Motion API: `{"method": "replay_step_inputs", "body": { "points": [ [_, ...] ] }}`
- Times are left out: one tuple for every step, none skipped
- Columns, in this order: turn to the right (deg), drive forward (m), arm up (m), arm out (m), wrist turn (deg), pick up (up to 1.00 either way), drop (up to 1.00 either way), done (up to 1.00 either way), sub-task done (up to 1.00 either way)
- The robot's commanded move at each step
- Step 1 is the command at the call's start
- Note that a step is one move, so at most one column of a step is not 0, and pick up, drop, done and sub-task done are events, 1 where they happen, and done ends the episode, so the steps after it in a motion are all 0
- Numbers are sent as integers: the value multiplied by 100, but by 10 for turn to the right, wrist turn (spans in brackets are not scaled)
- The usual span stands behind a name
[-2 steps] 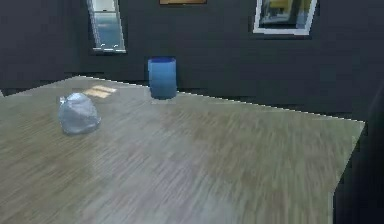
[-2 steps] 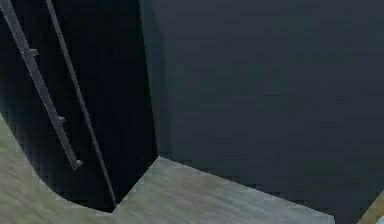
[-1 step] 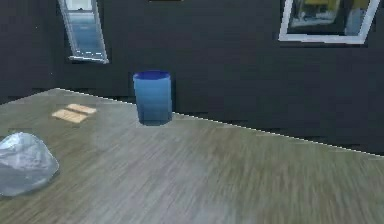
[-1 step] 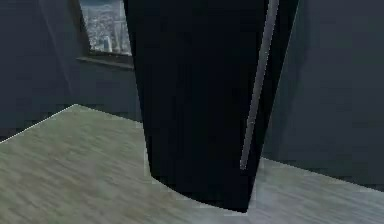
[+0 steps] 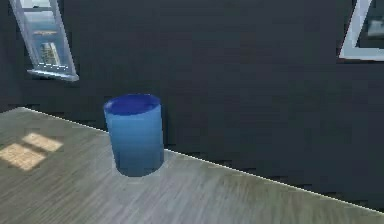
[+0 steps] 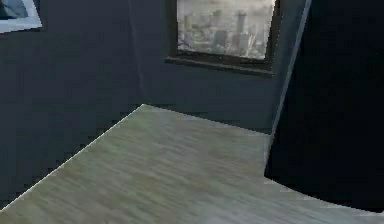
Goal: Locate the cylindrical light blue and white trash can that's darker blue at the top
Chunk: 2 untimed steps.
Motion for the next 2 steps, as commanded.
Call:
{"method": "replay_step_inputs", "body": {
  "points": [
    [0, 95, 0, 0, 0, 0, 0, 0, 0],
    [-330, 0, 0, 0, 0, 0, 0, 0, 0]
  ]
}}
